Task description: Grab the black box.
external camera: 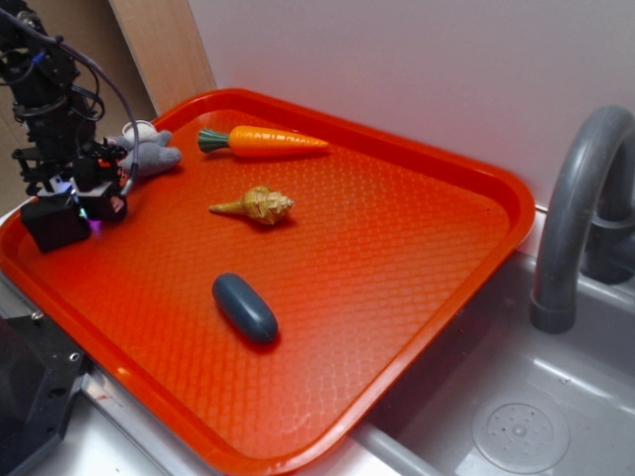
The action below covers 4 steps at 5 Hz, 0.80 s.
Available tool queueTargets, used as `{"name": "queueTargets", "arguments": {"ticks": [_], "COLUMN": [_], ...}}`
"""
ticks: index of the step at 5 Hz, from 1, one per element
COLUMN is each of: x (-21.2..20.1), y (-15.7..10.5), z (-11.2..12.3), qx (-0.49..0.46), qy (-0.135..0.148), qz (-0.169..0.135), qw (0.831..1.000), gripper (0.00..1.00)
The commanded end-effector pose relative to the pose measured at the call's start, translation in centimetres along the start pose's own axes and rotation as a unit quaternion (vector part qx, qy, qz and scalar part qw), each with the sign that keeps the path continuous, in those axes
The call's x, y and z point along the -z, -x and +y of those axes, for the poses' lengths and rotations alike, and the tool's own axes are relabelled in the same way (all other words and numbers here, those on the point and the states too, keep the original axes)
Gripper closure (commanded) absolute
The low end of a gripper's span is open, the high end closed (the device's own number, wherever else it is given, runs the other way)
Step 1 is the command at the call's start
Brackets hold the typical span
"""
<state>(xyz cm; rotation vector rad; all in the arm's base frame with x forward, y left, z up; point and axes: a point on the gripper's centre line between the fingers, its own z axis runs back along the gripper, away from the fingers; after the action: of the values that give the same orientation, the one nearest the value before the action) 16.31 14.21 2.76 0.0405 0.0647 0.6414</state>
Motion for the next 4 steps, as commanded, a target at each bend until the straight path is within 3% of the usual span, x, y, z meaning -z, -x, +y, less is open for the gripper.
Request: {"name": "queueTargets", "arguments": {"ticks": [1,2,3,4], "x": [-5.6,-7.0,-7.0,-6.1], "y": [2.4,2.5,2.9,3.3], "z": [0.2,0.5,2.3,3.3], "qx": [0.061,0.182,0.305,0.423], "qy": [0.023,0.040,0.016,-0.008], "qz": [-0.075,-0.121,-0.141,-0.142], "qw": [0.995,0.975,0.942,0.895], "gripper": [0.69,0.00,0.00,0.00]}}
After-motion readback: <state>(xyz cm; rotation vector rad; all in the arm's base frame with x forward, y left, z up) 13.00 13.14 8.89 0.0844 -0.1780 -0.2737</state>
